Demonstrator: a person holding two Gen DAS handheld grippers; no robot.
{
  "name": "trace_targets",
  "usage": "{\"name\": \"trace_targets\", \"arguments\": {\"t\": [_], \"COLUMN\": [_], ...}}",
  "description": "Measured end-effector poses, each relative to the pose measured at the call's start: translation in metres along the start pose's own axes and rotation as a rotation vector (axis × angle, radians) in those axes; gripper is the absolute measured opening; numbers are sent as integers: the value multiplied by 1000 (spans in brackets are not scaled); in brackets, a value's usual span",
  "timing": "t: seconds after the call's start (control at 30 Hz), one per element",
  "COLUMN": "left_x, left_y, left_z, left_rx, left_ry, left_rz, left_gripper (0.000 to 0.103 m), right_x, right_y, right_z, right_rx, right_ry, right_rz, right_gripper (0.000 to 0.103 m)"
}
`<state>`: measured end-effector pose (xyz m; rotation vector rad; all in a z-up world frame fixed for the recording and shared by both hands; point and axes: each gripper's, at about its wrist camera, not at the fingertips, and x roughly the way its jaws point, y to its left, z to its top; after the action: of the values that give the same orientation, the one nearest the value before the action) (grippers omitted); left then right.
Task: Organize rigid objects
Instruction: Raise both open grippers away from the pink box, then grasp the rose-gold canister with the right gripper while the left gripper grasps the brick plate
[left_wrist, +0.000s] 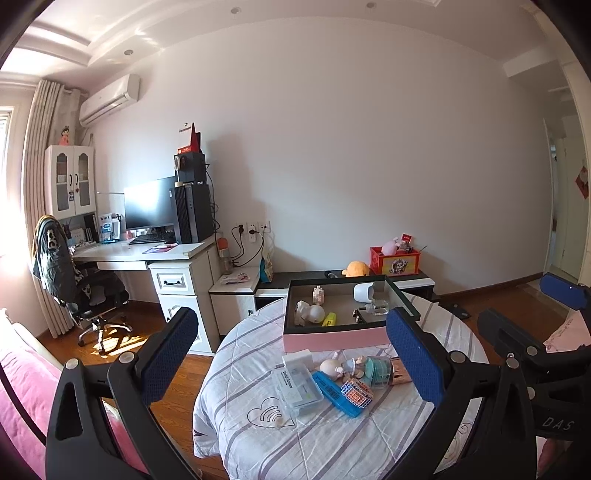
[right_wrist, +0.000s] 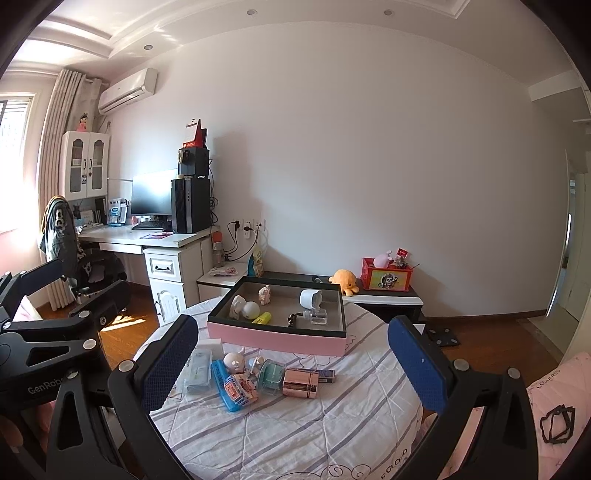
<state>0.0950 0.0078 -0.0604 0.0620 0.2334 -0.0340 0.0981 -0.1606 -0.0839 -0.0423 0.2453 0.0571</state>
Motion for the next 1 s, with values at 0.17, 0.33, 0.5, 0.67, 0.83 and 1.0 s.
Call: {"name": "trace_targets", "arguments": {"t": [0.17, 0.33, 0.5, 0.67, 0.83, 1.0], "left_x": [7, 15, 37, 72, 111, 130], "left_y": [0, -1, 0, 2, 1, -8], "left_z": [-2, -6, -20, -48, -83, -107], "left_rx": [-1, 0, -1, -6, -3, 6], "left_ry": [12, 24, 75, 178, 326, 376], "left_rz": [-3, -5, -20, -49, -74, -106], "left_gripper": [103, 103, 103, 103, 103, 103], "right_x": [5, 14, 34, 67, 106, 139], "right_y": [1, -1, -1, -1, -6, -20], "right_z": [-1, -5, -13, -35, -65, -92], "right_rx": [-1, 4, 5, 6, 34, 50], "right_ry": [10, 27, 71, 158, 272, 364], "right_rz": [-4, 4, 18, 45, 65, 54], "right_gripper": [103, 103, 103, 103, 103, 103]}}
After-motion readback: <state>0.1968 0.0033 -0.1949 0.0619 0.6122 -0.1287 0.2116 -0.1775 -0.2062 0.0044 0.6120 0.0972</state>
